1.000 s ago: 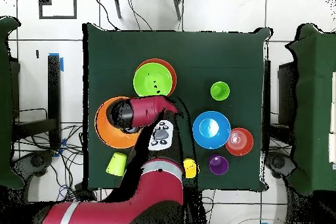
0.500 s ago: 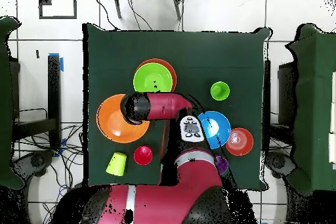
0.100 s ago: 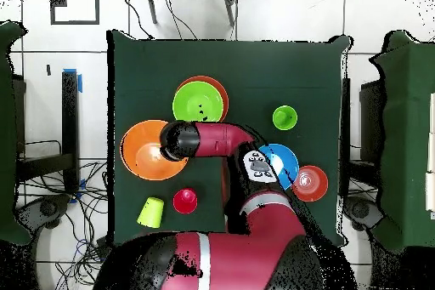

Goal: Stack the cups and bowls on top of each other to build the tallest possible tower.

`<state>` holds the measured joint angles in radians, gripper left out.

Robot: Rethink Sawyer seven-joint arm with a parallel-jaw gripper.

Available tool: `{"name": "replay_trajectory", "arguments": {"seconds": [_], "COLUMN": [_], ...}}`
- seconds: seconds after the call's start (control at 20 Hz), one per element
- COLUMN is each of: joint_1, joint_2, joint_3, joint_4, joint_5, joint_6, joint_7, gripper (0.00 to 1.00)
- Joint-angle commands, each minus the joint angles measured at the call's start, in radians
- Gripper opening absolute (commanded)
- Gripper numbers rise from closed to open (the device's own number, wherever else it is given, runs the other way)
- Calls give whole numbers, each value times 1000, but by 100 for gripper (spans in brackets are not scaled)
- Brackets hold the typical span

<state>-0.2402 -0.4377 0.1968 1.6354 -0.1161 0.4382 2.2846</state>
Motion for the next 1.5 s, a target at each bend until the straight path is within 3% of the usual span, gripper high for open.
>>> {"name": "replay_trajectory", "arguments": {"seconds": [0.05, 0.35, 0.4, 1.25, 1.5], "joint_1": [-3, -11, -9, 3, -12], "joint_2": [10, 23, 21, 22, -47], "joint_3": [150, 161, 160, 144, 158], "joint_4": [81, 67, 64, 5, 10], "joint_5": [-71, -62, -71, -64, -58], "joint_6": [-32, 15, 26, 128, 194], "joint_7": [-89, -95, -101, -109, -137], "gripper": [100, 100, 0, 0, 0]}}
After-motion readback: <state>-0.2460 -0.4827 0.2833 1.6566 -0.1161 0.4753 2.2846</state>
